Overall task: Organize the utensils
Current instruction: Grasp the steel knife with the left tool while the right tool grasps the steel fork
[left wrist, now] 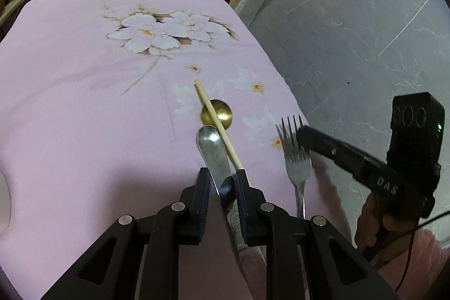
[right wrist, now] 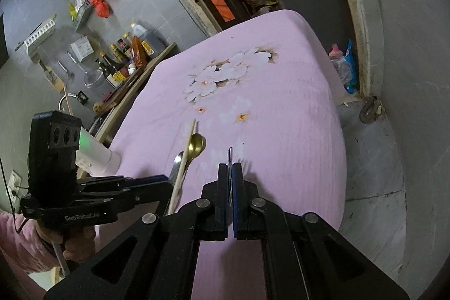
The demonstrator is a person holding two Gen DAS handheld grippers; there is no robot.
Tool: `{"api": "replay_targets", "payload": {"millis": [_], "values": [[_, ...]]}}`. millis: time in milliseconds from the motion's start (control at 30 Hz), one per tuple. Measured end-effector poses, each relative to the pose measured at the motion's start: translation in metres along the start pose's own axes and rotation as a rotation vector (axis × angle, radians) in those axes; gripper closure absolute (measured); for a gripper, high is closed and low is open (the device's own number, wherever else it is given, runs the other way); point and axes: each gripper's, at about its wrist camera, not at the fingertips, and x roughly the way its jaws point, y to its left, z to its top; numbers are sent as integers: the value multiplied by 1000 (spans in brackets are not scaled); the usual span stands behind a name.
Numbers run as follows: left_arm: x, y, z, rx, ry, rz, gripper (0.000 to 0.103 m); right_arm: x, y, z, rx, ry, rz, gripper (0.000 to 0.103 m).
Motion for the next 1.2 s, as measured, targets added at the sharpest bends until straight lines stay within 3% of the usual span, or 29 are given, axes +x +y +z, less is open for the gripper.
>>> {"api": "replay_targets", "payload": {"millis": [200,400,500,867,1000,1100,1200], "values": [[3,-18,1,76,5,48,77,-3,2,-5,5,-10,-17,100],[3,-30,0,139,7,119,77,-8,-1,-11,24,-9,-27,100],[3,-30,1,144,11,148,84,-6,3,-12,24,1,-36,100],[-20,-1,-2,-4,-16,88,89,0,13,-13,7,58,-49,100],[-26,-8,-1,27,-23,89,89,6,19,-11,-20,103,-74,99],[-25,-8,1,36,-18,90,89,20,23,-9,-52,187,-124,99],[-32,-8,2,35,-24,85,89,22,26,-6,-57,204,-132,99]]}}
